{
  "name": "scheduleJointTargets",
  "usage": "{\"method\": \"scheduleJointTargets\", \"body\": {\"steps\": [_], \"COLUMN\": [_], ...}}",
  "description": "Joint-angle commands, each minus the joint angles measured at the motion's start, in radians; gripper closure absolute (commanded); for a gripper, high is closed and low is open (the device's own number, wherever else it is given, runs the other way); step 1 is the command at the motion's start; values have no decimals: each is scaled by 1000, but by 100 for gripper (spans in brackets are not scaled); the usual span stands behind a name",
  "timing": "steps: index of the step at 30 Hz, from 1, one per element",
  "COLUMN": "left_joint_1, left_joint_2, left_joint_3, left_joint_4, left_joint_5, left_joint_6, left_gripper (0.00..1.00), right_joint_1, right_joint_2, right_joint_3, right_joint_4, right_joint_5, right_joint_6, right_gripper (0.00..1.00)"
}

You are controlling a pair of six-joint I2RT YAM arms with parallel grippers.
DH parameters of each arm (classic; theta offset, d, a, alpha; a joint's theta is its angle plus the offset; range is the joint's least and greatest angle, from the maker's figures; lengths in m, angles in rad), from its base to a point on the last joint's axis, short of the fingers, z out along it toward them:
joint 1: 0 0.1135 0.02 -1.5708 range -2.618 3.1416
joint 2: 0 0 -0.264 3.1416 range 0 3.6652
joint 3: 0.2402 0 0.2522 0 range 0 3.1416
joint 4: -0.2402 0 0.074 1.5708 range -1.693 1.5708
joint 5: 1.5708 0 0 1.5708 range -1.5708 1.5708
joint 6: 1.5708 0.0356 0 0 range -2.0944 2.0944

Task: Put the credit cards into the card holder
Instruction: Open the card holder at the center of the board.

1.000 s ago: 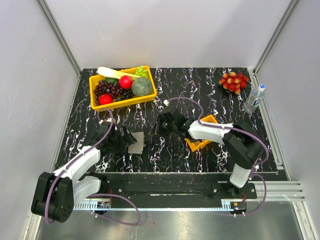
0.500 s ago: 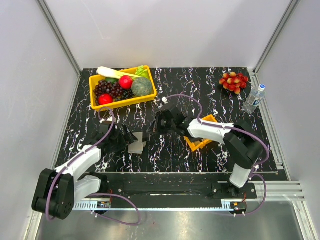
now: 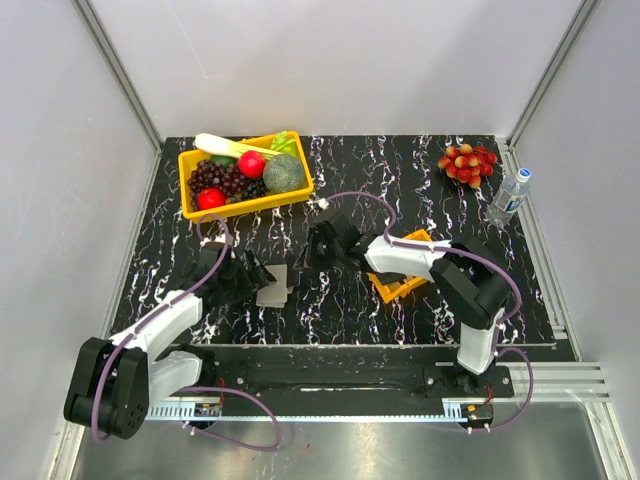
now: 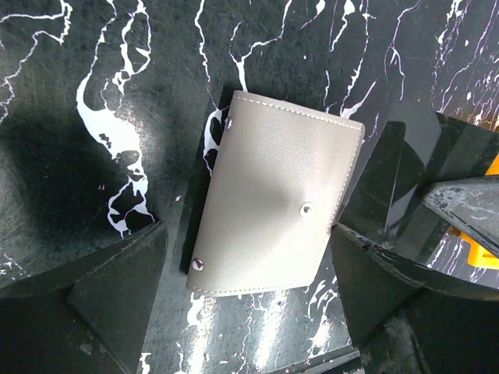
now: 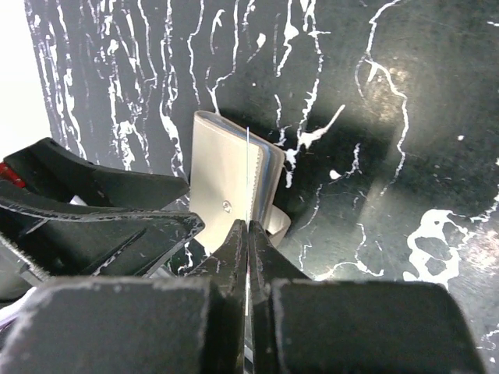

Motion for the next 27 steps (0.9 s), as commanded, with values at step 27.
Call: {"method": "scheduleJointTargets", "body": {"steps": [27], "left_joint_1": [-94], "left_joint_2": [162], "left_joint_3": [16], "left_joint_4": [194], "left_joint_5": [96], "left_joint_6": [-62], "left_gripper": [16], "right_joint_1": [-39], "right_joint_2": [-52], "right_joint_3": [-177], "right_joint_4": [204], "right_joint_5": [-94], "right_joint_6": [95], "right_gripper": [100]}}
